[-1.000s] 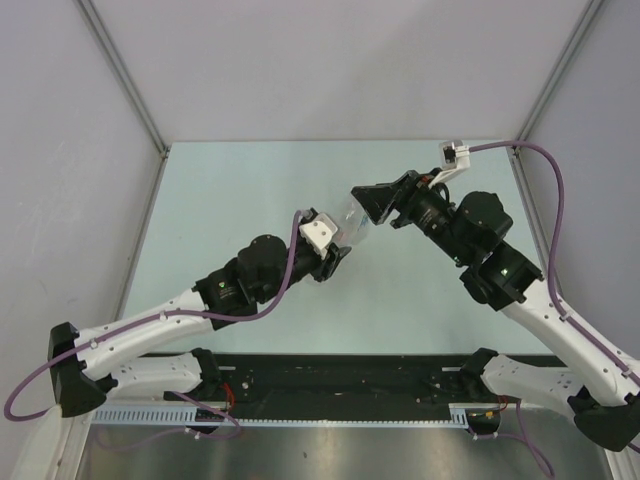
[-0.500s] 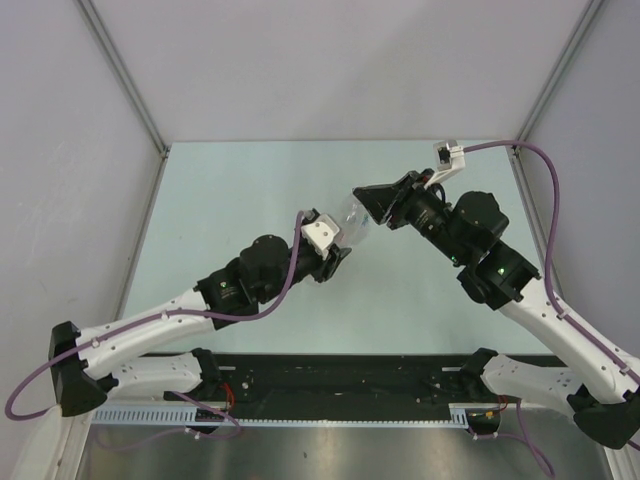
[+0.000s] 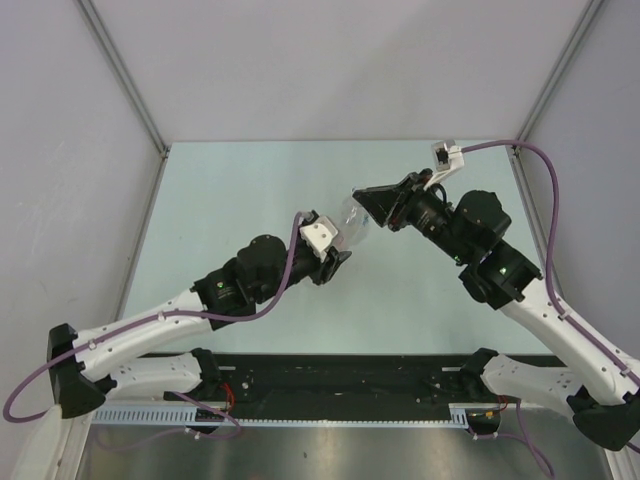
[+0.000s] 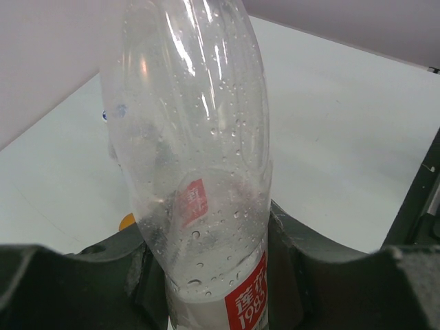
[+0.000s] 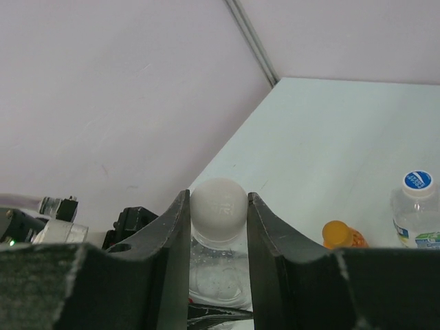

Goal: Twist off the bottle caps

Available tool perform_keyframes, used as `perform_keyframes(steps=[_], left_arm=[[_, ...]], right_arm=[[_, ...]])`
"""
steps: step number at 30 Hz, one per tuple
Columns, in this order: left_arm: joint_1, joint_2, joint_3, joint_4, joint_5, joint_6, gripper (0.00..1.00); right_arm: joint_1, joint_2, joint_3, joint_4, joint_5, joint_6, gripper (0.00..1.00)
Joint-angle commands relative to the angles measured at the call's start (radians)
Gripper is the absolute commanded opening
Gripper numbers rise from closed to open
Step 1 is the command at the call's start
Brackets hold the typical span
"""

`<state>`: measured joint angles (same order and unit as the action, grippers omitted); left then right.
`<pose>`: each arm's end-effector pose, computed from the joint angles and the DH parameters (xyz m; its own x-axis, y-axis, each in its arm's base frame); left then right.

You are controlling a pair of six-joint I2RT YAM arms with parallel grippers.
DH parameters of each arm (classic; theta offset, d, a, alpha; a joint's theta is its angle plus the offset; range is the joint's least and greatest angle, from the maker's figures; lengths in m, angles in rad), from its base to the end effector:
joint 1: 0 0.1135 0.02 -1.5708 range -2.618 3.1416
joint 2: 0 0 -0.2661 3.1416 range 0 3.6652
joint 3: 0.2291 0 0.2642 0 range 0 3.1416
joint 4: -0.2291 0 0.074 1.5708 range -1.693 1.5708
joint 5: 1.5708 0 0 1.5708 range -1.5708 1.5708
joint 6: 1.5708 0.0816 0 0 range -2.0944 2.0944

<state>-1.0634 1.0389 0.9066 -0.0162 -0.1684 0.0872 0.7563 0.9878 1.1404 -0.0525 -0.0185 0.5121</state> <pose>0.1581 -0.2562 0.3455 -0.0036 0.1832 -0.9831 0.7844 0.6103 0.1108 0.1979 0.1888 0.4496 -0.2794 0.4100 -0.8683 -0.6454 0.5893 0.4860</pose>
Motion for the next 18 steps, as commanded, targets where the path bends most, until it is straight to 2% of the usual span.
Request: perform_keyframes(steps=[1, 3, 4, 7, 8, 11, 18], left_arm=[[-0.004, -0.062, 0.041, -0.036, 0.31, 0.017, 0.0], [0.019, -0.086, 0.049, -0.048, 0.448, -0.009, 0.0], [0.029, -0.092, 0.054, -0.048, 0.598, -0.026, 0.0], [0.092, -0.105, 0.069, -0.031, 0.83, -0.081, 0.0], [0.123, -0.106, 0.072, -0.013, 0.96, -0.117, 0.0], [0.161, -0.108, 0.081, 0.012, 1.152, -0.184, 0.0], [0.181, -0.083, 0.109, 0.11, 1.389, -0.289, 0.0]], right_arm=[[-0.044, -0.031, 0.035, 0.02, -0.158, -0.072, 0.0], [-0.078, -0.041, 0.035, 0.032, -0.285, -0.087, 0.0], [-0.104, -0.047, 0.035, 0.031, -0.322, -0.099, 0.0], [-0.158, -0.063, 0.033, 0.042, -0.544, -0.132, 0.0], [-0.167, -0.066, 0.033, 0.042, -0.59, -0.139, 0.0], [-0.179, -0.074, 0.035, 0.092, -0.745, -0.156, 0.0], [-0.179, -0.078, 0.033, 0.111, -0.974, -0.182, 0.0]])
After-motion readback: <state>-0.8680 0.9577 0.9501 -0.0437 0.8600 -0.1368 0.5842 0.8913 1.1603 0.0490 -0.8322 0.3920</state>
